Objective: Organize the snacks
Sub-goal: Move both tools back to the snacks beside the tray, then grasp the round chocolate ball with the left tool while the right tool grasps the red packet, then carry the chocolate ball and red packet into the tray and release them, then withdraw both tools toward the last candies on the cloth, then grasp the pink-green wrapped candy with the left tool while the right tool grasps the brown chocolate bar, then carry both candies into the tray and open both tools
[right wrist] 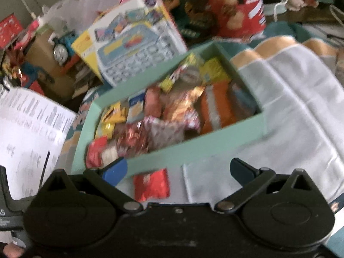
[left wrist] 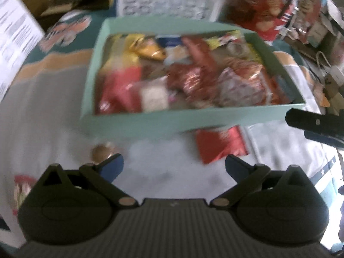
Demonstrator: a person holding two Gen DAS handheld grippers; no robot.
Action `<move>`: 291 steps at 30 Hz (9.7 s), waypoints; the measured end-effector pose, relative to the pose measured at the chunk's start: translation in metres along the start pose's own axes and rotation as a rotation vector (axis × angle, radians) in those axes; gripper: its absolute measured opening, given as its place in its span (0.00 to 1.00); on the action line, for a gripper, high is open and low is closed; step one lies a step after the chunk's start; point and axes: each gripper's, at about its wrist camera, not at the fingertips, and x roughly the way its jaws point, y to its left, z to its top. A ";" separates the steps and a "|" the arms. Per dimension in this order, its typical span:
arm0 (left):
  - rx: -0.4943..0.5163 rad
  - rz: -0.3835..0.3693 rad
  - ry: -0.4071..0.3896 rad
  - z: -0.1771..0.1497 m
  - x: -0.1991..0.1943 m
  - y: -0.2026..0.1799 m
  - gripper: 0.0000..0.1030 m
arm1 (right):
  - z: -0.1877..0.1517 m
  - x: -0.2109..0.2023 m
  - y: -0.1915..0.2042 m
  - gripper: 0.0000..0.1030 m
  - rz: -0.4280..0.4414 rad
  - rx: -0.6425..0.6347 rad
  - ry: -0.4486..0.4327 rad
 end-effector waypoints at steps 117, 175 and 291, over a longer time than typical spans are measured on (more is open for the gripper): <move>-0.148 -0.059 -0.132 0.031 -0.036 0.055 0.37 | -0.045 0.054 0.079 0.19 -0.106 -0.354 0.082; -0.013 0.030 -0.152 0.083 -0.017 -0.002 1.00 | 0.072 0.026 0.055 1.00 0.008 -0.104 -0.093; -0.014 0.022 -0.087 0.034 -0.058 0.049 0.28 | -0.018 -0.010 0.059 0.35 0.122 -0.162 -0.017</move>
